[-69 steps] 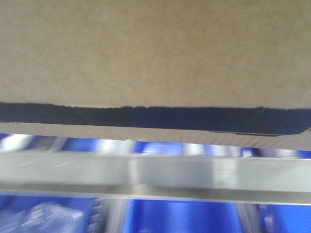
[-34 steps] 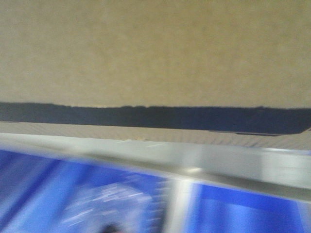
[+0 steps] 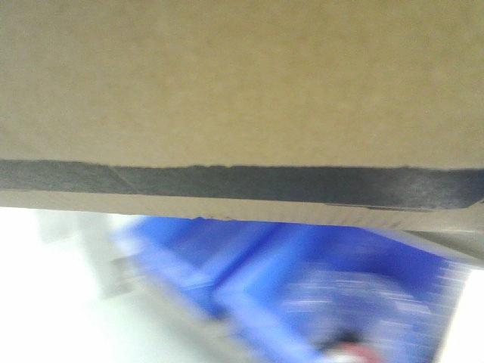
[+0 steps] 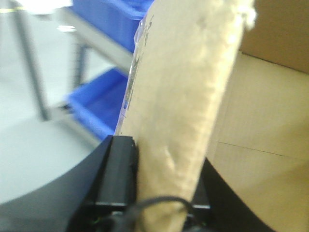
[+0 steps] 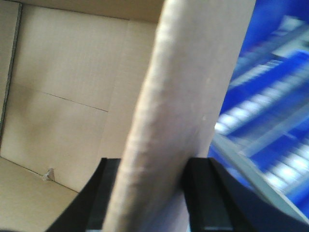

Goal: Grab box from left shelf to table start
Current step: 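Hold the box with both grippers while the base turns away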

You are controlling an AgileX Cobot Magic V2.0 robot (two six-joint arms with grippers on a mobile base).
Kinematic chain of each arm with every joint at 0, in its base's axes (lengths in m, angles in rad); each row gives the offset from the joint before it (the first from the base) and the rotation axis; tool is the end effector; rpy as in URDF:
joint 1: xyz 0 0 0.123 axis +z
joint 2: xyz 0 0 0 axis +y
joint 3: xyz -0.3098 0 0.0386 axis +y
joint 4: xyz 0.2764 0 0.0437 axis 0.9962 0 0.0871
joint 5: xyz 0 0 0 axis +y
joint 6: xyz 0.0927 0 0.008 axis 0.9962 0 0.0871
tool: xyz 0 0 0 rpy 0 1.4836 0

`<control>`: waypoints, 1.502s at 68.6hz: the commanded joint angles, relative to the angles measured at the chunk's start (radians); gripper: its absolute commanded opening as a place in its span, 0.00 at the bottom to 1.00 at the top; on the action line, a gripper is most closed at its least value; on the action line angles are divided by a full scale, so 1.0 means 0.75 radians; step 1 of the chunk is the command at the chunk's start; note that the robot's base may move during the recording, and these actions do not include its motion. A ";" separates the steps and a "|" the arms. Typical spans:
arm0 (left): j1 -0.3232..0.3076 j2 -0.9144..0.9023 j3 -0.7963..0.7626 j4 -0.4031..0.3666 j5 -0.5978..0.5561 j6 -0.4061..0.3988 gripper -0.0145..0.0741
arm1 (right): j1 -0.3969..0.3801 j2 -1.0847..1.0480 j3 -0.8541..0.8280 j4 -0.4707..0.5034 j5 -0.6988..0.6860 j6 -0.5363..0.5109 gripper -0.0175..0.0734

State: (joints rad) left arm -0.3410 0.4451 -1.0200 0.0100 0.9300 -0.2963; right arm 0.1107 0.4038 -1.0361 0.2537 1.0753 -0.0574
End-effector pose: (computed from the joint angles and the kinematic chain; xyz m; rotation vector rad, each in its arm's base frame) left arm 0.0331 -0.0110 0.4535 0.0415 1.8603 -0.4334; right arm 0.0105 0.0219 0.4483 -0.1942 1.9081 0.3314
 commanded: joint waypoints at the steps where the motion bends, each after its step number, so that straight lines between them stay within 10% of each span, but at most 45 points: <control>1: -0.034 -0.010 -0.052 -0.171 -0.119 0.181 0.06 | -0.005 0.020 -0.038 -0.067 -0.264 -0.074 0.26; 103: -0.034 -0.010 -0.052 -0.173 -0.119 0.181 0.06 | -0.005 0.020 -0.038 -0.067 -0.264 -0.074 0.26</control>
State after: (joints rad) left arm -0.3410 0.4414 -1.0200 0.0100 0.9356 -0.2963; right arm 0.1107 0.4031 -1.0361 0.2572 1.0753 -0.0574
